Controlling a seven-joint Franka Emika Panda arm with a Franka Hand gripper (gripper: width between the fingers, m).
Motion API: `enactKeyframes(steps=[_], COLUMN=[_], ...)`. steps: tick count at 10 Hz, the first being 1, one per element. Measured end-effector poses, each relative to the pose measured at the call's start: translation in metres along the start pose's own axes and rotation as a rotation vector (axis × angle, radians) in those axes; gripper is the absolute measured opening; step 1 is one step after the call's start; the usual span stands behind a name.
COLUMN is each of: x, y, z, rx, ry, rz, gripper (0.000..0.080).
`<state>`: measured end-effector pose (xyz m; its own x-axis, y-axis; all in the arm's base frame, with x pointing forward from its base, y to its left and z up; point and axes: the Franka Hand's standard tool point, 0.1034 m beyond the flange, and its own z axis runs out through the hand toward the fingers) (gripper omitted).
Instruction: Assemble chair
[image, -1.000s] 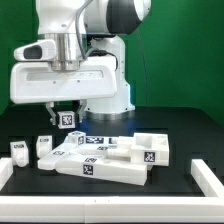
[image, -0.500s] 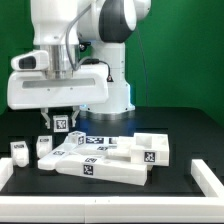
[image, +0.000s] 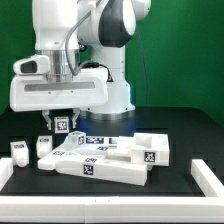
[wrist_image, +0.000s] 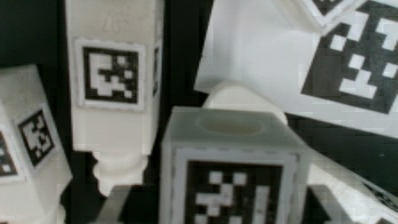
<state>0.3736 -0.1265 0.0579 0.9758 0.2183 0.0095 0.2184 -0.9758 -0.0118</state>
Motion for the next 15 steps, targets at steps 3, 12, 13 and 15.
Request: enactKeyframes(steps=[3,12,13,15], x=[-0.035,-0.045,-0.047,-0.039], y=[0.052,0.089,0.089,0.099], z=[0.008,0.034,0.036,0.031], rx=[-0.013,-0.01,-0.008,-0.012], ry=[-0.025,-0.061,-0.066,-0.058], rz=[-0.031,-0.059,-0.058,-0.059], gripper=[0.0284,0.0284,0.0284,0.0284])
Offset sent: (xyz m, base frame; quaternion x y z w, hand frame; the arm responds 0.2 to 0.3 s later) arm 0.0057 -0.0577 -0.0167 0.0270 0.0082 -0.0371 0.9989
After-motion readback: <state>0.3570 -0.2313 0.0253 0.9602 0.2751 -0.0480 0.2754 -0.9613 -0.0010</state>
